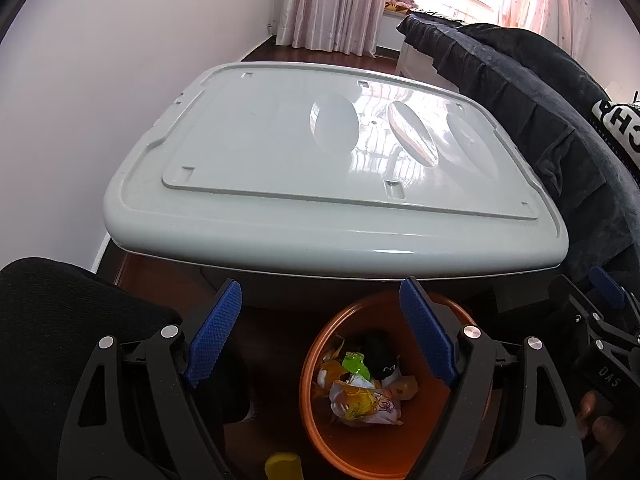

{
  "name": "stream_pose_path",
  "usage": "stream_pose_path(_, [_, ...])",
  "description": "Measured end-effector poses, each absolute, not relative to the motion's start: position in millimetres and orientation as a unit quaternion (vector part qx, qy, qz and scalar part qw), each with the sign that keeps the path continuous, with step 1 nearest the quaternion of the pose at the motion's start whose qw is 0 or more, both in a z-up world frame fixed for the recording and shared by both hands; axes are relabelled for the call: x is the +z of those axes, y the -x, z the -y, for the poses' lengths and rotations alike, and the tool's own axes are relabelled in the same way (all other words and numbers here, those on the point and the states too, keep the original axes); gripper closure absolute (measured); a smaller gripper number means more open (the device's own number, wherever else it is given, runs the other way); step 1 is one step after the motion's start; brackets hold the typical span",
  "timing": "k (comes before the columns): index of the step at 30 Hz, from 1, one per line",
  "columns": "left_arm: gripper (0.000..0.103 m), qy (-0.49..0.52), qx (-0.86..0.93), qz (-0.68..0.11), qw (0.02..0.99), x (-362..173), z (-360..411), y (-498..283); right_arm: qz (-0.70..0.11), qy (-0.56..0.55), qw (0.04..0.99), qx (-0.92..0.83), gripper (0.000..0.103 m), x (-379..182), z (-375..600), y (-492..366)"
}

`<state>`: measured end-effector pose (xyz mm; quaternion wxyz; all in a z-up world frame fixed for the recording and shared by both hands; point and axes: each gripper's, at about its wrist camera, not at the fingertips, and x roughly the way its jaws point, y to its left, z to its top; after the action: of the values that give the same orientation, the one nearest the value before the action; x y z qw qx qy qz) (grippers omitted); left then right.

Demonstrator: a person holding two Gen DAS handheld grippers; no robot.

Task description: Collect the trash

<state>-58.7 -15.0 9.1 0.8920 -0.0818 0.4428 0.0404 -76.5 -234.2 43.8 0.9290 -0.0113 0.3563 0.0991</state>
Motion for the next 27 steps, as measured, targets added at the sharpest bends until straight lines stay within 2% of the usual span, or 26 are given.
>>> stream_pose_path(18, [0.023, 0.072, 0.047, -0.446, 0.891, 6.8, 17.4, 58.5, -0.362, 0.014, 0.927, 0.100, 0.006, 42.2, 232.7, 77.5])
stream_pose_path(19, [0.023, 0.070, 0.050, -0.445, 0.892, 6.6, 17.7, 58.7, -0.363, 0.013, 0.926, 0.100, 0.006, 42.0, 233.1, 77.0])
stream_pose_path(21, [0.012, 0.065, 0.053, -0.438, 0.895, 7.3, 18.3, 60.6, -0.365, 0.011, 0.925, 0.100, 0.006, 40.7, 233.7, 77.2])
stream_pose_path(27, [0.012, 0.061, 0.049, -0.432, 0.898, 8.0, 20.7, 62.9, -0.369, 0.008, 0.924, 0.100, 0.006, 38.1, 234.7, 79.0])
